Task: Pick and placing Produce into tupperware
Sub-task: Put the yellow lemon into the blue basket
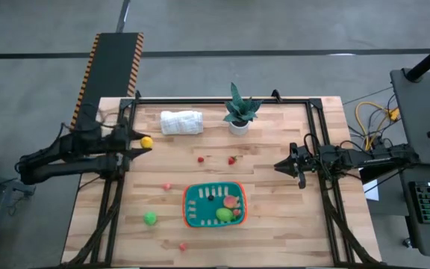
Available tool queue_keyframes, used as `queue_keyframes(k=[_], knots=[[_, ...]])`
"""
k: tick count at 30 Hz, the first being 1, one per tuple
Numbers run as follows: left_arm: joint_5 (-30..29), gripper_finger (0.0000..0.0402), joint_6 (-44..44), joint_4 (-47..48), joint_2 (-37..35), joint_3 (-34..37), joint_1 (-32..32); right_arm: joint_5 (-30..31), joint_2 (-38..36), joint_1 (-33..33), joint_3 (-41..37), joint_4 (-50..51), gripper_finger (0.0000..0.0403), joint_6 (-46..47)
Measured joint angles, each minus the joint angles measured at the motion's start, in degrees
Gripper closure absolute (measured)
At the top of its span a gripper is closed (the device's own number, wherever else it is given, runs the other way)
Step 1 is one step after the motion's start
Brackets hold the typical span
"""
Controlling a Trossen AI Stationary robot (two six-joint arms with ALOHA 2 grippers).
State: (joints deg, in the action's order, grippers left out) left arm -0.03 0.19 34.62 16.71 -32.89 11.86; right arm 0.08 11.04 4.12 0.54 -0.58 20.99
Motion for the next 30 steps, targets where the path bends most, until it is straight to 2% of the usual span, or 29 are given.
queue_keyframes(k=[6,13,20,30], knots=[[0.42,0.0219,-0.02,-1.28,-4.38,1.41,0.02,0.01,-0.01,0.00,-0.02,0.00,0.0339,0.00],[0.35,0.0219,0.00,-1.23,-5.13,1.30,0.02,0.01,-0.01,0.00,0.00,-0.02,0.0339,0.00],[0.24,0.0219,0.13,-2.26,-2.93,1.14,0.02,0.04,-0.01,0.00,0.00,-0.03,0.0339,0.00],[3.98,0.0219,0.32,-13.25,2.81,0.20,0.00,0.04,-0.01,0.00,0.00,-0.09,0.0339,-0.13]])
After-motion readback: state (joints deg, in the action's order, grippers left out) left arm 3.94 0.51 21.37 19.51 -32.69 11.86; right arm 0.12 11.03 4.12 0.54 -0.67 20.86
